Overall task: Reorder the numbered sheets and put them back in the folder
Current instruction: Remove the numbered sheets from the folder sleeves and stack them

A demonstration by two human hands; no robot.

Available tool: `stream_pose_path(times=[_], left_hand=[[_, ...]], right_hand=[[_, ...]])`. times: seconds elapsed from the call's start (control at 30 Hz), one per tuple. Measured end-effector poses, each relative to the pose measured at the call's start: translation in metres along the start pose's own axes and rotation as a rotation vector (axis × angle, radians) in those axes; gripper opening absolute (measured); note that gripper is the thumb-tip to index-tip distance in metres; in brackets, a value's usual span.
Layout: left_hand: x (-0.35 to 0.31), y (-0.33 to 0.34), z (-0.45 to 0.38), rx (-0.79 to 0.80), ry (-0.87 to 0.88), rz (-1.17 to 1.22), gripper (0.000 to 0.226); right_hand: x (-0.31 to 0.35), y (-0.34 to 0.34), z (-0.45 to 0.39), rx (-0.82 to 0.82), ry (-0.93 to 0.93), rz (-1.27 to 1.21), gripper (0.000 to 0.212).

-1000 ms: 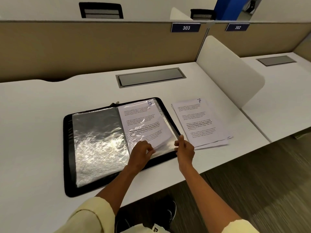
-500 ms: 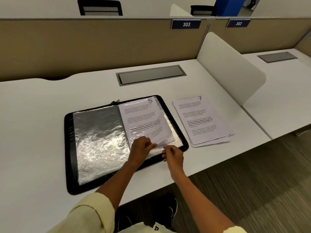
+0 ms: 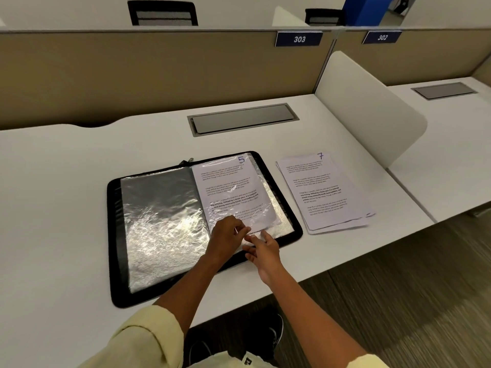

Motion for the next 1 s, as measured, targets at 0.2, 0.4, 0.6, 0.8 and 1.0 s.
stream_pose_path(times=[0.2, 0.4, 0.6, 0.8, 1.0], left_hand=[[0.003, 0.0, 0.0, 0.041, 0.008, 0.034, 0.009], [0.018, -0.012, -0.001, 0.038, 0.11, -0.009, 0.03], [0.074, -0.027, -0.006, 0.049, 0.036, -0.232, 0.05], [0.087, -0.027, -0.008, 0.186, 0.062, -0.417, 0.081], [0.088, -0.024, -0.008, 0.181, 0.066, -0.425, 0.082]], right_hand=[[0.0, 0.0, -0.013, -0.077, 0.075, -0.21, 0.039], [0.004, 0.0, -0.026, -0.099, 0.126, -0.176, 0.005], [-0.001, 0.002, -0.032, -0.096, 0.091, 0.016, 0.02], [-0.008, 0.0, -0.03, -0.139, -0.007, 0.149, 0.018], [-0.011, -0.014, -0.018, -0.185, -0.076, 0.229, 0.012]])
Point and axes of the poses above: each hand's wrist, its own z-axis away from the middle knuckle, its own y-axis out of the palm, x = y × z, the point moved 1 cm from there along -z, towards the middle knuckle, and after that the axes turned 15 degrees about -y, right-handed, at the moved point
